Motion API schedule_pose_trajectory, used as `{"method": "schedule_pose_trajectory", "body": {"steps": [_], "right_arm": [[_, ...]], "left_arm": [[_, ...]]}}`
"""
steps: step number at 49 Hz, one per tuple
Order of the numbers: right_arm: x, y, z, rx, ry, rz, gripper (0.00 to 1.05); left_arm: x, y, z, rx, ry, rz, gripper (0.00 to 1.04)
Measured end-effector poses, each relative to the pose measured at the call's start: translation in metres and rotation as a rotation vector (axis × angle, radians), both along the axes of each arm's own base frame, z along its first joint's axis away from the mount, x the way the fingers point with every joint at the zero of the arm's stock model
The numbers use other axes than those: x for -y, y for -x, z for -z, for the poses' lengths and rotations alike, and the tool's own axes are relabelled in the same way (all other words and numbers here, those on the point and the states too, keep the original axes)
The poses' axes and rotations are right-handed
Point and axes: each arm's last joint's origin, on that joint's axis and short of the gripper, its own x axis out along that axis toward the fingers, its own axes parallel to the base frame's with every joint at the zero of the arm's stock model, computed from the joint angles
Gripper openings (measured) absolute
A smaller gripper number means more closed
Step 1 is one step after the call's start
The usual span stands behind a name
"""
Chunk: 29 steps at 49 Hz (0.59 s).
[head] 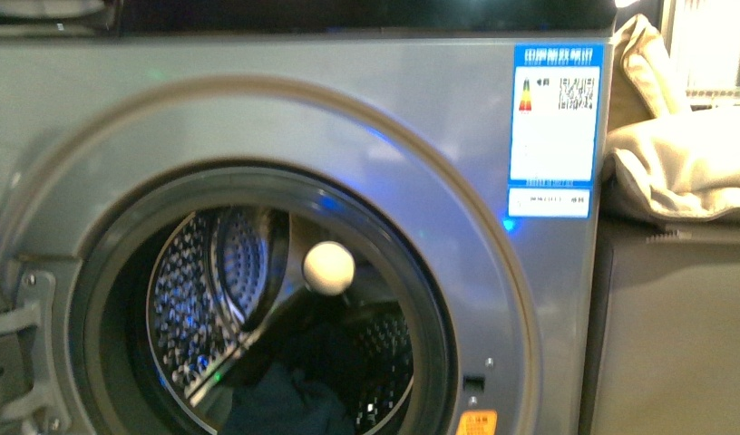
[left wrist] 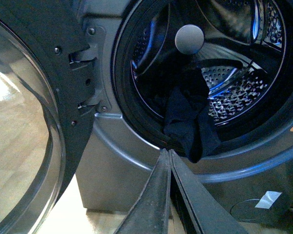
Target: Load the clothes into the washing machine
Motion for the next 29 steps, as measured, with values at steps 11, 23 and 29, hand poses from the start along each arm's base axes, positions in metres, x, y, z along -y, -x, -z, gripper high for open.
{"method": "schedule_pose_trajectory", "body": {"steps": [11,23,29], "right_arm": [[0.0000,0.0000,0.0000,0.000,0.000,0.000,0.02],[0.0000,0.0000,0.0000,0.000,0.000,0.000,0.02],[0.0000,0.0000,0.0000,0.000,0.001,0.000,0.22]], "left_arm": [[0.0000,0.0000,0.0000,0.000,0.000,0.000,0.04],[0.0000,0.0000,0.0000,0.000,0.000,0.000,0.04],[0.0000,0.0000,0.0000,0.000,0.000,0.000,0.14]]}}
